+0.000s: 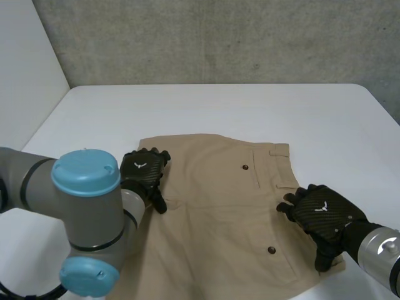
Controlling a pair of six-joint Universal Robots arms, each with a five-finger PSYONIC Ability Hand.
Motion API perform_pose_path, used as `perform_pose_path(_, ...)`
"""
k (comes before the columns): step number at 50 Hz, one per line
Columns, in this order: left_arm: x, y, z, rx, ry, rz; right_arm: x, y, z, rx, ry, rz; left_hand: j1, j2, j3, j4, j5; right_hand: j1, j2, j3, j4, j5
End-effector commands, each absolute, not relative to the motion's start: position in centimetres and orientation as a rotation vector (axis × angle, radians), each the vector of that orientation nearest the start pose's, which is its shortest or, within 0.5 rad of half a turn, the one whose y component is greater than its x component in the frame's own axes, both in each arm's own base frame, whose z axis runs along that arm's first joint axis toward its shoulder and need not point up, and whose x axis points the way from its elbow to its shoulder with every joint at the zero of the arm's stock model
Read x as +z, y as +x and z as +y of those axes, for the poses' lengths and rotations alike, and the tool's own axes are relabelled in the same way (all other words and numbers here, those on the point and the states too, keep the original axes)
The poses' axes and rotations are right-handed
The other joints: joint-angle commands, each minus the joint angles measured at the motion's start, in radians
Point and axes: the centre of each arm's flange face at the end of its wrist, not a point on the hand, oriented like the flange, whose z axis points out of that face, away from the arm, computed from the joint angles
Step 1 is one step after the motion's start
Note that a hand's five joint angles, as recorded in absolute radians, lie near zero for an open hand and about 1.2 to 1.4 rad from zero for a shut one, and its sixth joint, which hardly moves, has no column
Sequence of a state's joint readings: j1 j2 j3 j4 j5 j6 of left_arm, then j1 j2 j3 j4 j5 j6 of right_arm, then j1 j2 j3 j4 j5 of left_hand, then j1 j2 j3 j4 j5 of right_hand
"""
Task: Fold the shorts.
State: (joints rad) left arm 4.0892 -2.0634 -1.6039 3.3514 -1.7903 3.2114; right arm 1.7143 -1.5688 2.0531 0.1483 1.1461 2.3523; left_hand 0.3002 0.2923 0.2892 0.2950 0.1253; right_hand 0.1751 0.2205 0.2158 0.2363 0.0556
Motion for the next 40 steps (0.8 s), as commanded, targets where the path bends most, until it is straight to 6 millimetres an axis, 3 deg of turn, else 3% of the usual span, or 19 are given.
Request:
perform_pose_path(1, 15.2, -30.6, -24.5, -2.024, 0.682, 2.451, 16.7, 18.8, -17.8, -1.429, -1.498, 2.268, 0.092, 0.1, 0.103, 0.098, 0.093, 0.145, 0.099, 0.104, 0.084, 0.09)
perform_pose_path(11, 15.6, -32.0, -26.8, -2.105, 0.725, 2.289, 15.8, 18.6, -17.4, -1.423, -1.483, 2.244, 0.092, 0.1, 0.103, 0.098, 0.093, 0.241, 0.196, 0.201, 0.18, 0.186)
perform_pose_path(26, 15.1, -33.1, -28.7, -2.132, 0.698, 2.256, 14.6, 18.5, -18.0, -1.567, -1.503, 2.203, 0.089, 0.097, 0.1, 0.095, 0.09, 0.509, 0.463, 0.468, 0.447, 0.454)
perform_pose_path(40, 15.2, -33.5, -30.7, -2.153, 0.679, 2.194, 13.7, 18.5, -18.0, -1.544, -1.501, 2.211, 0.089, 0.097, 0.1, 0.095, 0.09, 0.529, 0.484, 0.489, 0.468, 0.474)
